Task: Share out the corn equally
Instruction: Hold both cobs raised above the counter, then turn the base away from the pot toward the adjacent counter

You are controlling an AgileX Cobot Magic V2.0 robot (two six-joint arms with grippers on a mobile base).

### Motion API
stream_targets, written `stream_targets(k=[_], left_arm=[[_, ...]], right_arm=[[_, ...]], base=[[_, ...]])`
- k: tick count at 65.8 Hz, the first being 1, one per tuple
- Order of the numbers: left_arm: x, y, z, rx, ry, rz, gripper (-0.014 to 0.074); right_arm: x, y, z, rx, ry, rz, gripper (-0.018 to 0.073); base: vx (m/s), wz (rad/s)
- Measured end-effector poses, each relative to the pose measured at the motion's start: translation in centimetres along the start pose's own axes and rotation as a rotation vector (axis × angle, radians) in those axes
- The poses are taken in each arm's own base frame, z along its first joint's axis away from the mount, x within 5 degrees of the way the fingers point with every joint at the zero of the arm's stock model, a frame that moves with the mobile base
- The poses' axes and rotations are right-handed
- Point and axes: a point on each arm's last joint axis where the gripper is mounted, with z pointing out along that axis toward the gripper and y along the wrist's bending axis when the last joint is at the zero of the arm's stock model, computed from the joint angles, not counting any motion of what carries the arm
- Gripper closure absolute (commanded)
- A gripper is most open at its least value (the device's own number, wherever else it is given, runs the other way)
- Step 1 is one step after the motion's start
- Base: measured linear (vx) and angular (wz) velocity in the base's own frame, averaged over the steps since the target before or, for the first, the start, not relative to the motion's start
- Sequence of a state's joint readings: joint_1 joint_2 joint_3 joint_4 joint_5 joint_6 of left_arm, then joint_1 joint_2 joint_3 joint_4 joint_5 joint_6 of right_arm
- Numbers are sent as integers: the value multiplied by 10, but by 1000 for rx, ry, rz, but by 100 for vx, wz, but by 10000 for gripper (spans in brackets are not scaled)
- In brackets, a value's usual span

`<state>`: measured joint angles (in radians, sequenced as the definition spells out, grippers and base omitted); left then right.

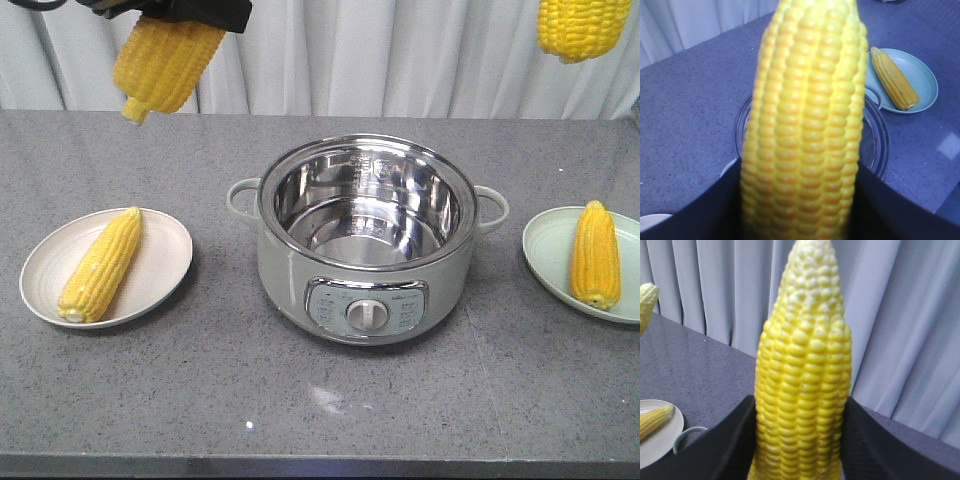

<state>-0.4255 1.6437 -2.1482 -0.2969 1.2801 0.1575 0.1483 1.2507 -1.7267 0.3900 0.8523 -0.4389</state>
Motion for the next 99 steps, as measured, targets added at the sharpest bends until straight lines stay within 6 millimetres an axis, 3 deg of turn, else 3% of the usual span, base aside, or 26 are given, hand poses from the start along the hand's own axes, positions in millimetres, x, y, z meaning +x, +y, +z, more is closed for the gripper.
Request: stream_targets(k=[99], left_arm=[[0,0,1,0,1,-1,603]], right_arm=[[0,0,0,0,1,0,566]], base=[[-1,-6]])
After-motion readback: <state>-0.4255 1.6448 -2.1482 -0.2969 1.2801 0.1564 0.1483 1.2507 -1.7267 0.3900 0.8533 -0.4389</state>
